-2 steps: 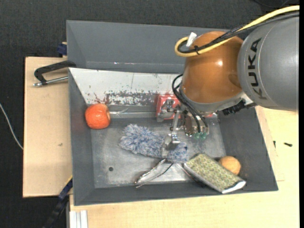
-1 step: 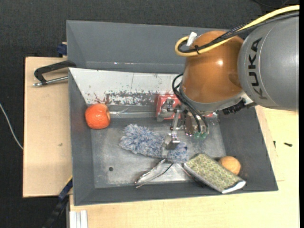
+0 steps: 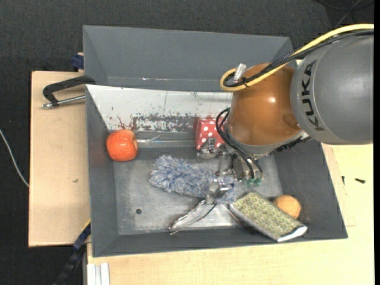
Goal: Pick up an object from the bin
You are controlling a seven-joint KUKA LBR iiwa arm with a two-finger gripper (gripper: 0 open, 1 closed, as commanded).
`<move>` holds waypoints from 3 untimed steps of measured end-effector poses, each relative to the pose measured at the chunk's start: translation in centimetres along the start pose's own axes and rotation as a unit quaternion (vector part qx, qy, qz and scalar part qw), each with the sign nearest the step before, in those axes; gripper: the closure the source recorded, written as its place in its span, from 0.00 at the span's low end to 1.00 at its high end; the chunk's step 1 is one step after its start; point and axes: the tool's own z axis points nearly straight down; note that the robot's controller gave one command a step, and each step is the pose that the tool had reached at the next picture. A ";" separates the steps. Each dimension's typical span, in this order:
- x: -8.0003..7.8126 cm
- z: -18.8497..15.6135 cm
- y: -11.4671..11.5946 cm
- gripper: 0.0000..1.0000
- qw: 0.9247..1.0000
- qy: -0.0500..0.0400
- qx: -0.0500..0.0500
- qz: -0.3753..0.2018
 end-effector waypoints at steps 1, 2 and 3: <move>-1.2 8.8 -1.1 1.00 0.997 0.000 -0.001 0.074; -1.2 8.8 -1.1 1.00 0.997 0.000 -0.001 0.074; -1.5 -5.3 0.3 1.00 0.993 0.002 0.000 0.116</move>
Offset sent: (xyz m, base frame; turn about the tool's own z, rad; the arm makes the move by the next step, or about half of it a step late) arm 0.0000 0.0000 0.0000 0.0000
